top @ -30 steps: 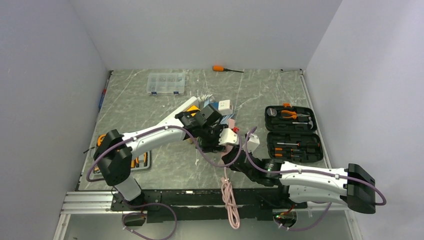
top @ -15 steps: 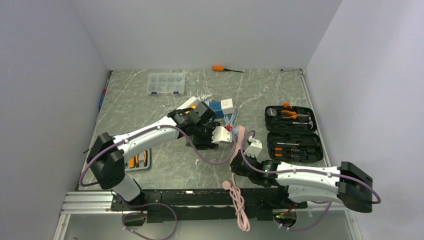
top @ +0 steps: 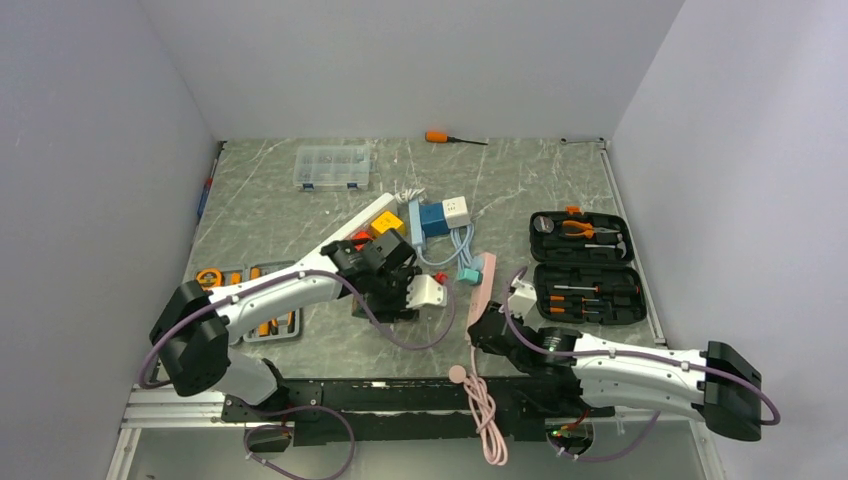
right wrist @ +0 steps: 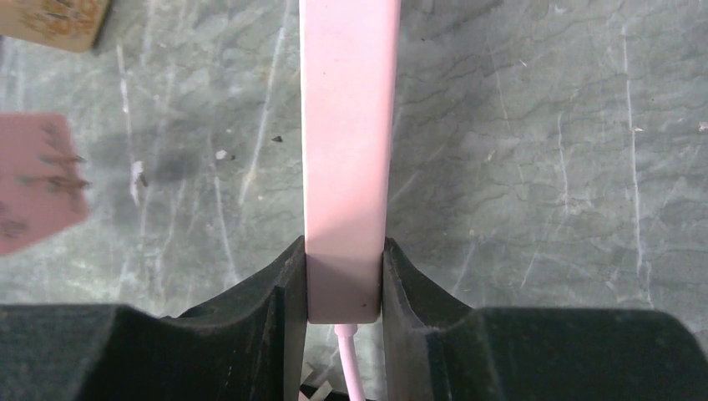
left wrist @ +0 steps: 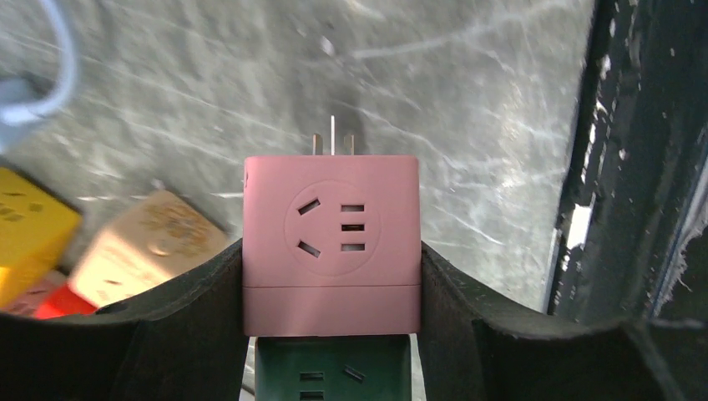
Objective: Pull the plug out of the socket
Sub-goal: Place the plug at the corner of the board.
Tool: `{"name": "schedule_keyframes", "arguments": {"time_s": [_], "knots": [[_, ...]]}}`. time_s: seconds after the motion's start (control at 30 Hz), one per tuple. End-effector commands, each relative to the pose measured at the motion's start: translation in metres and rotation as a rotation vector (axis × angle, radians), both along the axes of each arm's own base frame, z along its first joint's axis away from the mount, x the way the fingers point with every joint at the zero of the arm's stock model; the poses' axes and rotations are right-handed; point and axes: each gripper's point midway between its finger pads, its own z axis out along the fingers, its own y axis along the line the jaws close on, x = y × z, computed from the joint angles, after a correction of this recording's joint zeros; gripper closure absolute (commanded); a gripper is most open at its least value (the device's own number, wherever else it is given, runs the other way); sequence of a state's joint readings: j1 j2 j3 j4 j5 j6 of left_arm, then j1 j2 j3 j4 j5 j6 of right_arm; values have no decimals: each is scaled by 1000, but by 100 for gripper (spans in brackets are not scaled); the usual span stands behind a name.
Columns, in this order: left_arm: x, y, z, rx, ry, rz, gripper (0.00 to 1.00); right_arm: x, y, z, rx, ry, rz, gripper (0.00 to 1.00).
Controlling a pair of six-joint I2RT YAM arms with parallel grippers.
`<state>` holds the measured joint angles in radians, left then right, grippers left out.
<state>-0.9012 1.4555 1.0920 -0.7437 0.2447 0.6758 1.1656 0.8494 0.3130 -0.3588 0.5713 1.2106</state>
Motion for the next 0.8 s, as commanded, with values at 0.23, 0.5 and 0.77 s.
{"name": "schedule_keyframes", "arguments": {"time_s": [0.23,0.5,0.77], "knots": [[-14,7,-36,-15,-16,36,95,15,10,46,163,-122,41,100],[-19,6,-49,11,34,29,31,9,2,40,133,-86,39,100],[-25,0,-34,-23,74,36,1,10,6,44,102,-94,65,100]]}}
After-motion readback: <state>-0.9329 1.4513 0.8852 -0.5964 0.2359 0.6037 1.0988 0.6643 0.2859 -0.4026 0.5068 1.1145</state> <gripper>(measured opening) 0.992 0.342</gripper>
